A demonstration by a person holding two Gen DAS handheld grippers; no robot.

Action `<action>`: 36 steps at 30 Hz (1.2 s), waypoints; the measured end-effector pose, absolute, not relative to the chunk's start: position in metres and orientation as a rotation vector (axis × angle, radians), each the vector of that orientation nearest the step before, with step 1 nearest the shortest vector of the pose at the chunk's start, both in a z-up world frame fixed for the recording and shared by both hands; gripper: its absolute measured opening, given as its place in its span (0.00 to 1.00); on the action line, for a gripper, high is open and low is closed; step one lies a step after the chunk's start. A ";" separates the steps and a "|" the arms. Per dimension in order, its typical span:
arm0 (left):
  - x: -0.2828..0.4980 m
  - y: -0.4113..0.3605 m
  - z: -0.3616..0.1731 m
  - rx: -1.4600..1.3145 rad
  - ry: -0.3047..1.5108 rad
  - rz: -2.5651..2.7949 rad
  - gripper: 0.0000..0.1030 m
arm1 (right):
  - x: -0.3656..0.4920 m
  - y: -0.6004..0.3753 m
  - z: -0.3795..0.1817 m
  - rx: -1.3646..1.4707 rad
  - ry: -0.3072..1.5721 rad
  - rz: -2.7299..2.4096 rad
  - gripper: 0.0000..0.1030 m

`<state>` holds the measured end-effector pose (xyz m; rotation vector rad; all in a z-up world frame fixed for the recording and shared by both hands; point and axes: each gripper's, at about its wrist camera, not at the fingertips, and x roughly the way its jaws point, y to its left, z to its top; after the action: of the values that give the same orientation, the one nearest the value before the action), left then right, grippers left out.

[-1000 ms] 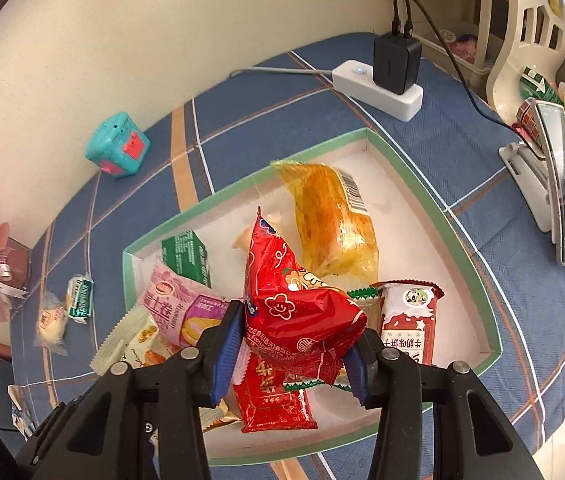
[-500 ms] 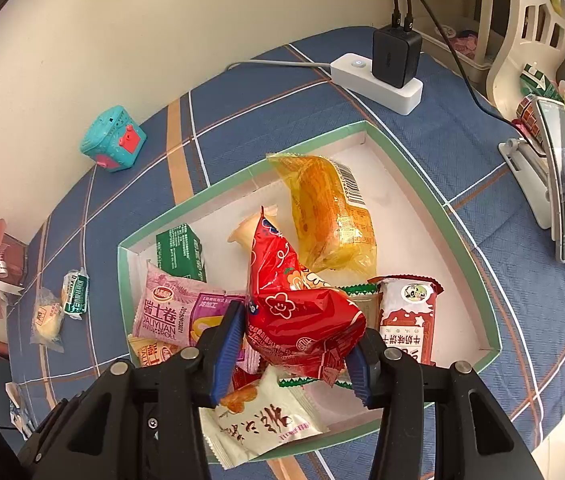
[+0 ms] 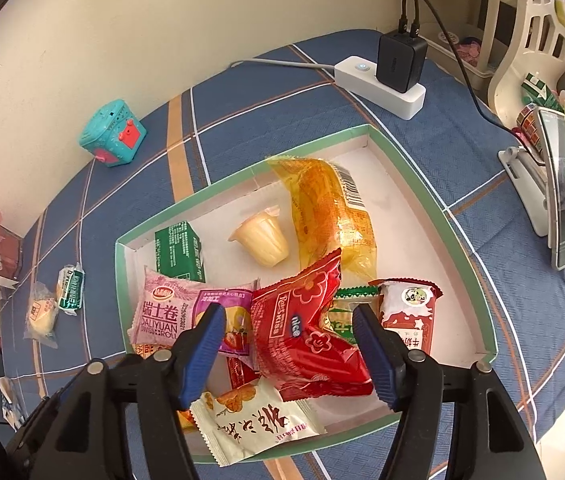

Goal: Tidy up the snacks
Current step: 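Withdraw both tools from the tray toward the last snacks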

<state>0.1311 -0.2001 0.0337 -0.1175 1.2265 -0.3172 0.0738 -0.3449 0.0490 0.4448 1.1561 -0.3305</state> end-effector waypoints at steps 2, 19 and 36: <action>0.133 -0.193 0.034 -0.139 1.226 -0.302 0.58 | 0.074 -0.345 0.050 0.444 1.153 -0.330 0.67; 0.147 -0.128 0.040 -0.284 1.185 -0.140 0.65 | 0.078 -0.312 0.062 0.329 1.142 -0.286 0.67; 0.149 -0.105 0.040 -0.321 1.166 -0.074 0.81 | 0.082 -0.284 0.064 0.229 1.110 -0.252 1.00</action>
<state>0.1493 -0.1055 0.0401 -0.3207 1.1657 -0.0738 0.0824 -0.2844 0.0644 0.2292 1.1102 -0.2523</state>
